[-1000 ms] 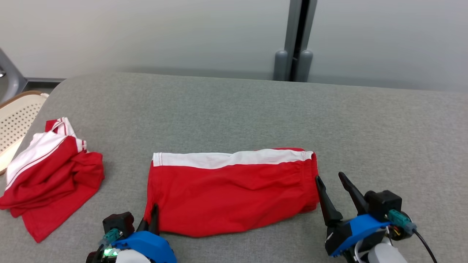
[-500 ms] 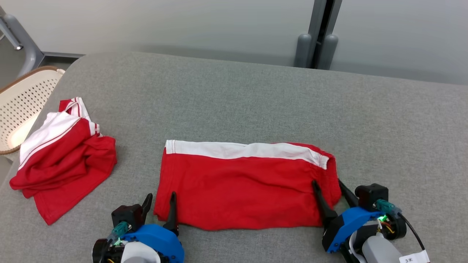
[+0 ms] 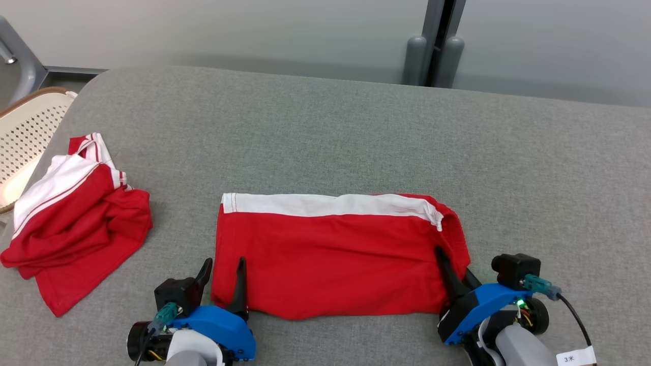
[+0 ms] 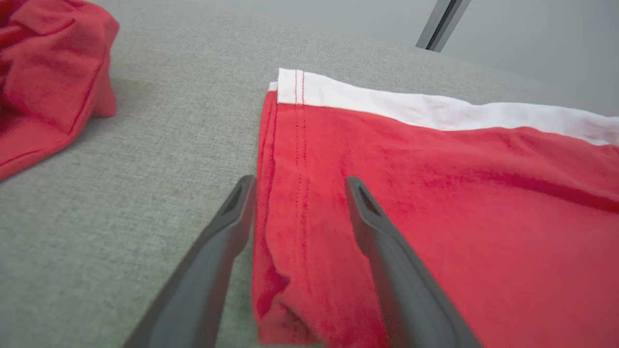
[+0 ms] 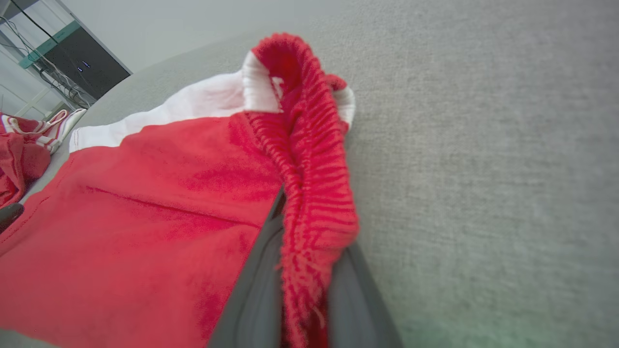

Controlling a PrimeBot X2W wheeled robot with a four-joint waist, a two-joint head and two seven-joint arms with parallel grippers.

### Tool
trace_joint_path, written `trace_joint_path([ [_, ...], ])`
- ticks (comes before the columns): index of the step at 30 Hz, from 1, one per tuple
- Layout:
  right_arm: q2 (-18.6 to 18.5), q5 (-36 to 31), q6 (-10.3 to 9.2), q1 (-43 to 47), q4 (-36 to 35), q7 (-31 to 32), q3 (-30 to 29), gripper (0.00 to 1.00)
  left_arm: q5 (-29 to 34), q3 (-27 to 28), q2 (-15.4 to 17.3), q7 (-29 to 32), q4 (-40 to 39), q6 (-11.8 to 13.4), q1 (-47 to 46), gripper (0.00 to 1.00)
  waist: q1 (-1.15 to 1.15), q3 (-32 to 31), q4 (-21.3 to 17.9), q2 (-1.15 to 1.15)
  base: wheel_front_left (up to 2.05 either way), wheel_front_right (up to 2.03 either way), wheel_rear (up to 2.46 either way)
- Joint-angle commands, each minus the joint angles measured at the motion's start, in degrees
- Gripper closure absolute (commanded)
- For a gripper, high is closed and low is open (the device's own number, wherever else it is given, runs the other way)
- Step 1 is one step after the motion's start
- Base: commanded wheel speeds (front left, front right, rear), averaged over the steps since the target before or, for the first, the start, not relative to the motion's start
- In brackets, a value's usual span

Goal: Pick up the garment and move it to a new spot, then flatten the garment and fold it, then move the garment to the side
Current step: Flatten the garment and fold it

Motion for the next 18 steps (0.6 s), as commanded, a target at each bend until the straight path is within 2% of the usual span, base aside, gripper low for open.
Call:
trace_joint_path([
  [1, -0.29, 0.1, -0.01, 1.21, 1.12, 0.49, -1.72, 1.0, 0.64, 0.39, 0.06, -0.28, -0.22, -0.32, -0.53, 0.0, 0.0, -0.05, -0.26, 0.0, 0.0, 0.0, 0.0],
  [4, -0.73, -1.08, -0.05, 1.48, 1.0, 0.39, -4.79, 1.0, 1.24, 0.99, -0.17, -0.28, -0.29, -0.51, -0.41, 0.0, 0.0, -0.22, -0.76, 0.0, 0.0, 0.0, 0.0],
  [5, -1.62, -2.31, -0.05, 1.86, 0.51, 0.33, -8.1, 1.0, 1.69, 1.55, -0.32, -0.28, -0.18, -0.85, 0.02, 0.0, 0.0, -0.55, -1.33, 0.0, 0.0, 0.0, 0.0],
  [13, -6.16, -8.53, -0.01, 2.17, -0.51, 0.28, -19.81, 1.0, 3.41, 2.02, -1.46, -0.28, 0.7, -2.12, 1.6, 0.0, 0.0, -2.27, -3.68, 0.0, 0.0, 0.0, 0.0],
  [18, -4.38, -11.2, 0.0, 0.64, -1.8, 0.28, -21.14, 1.0, 3.97, 1.82, -1.95, -0.27, 1.55, -2.56, 2.47, 0.0, 0.0, -3.35, -4.54, 0.0, 0.0, 0.0, 0.0],
])
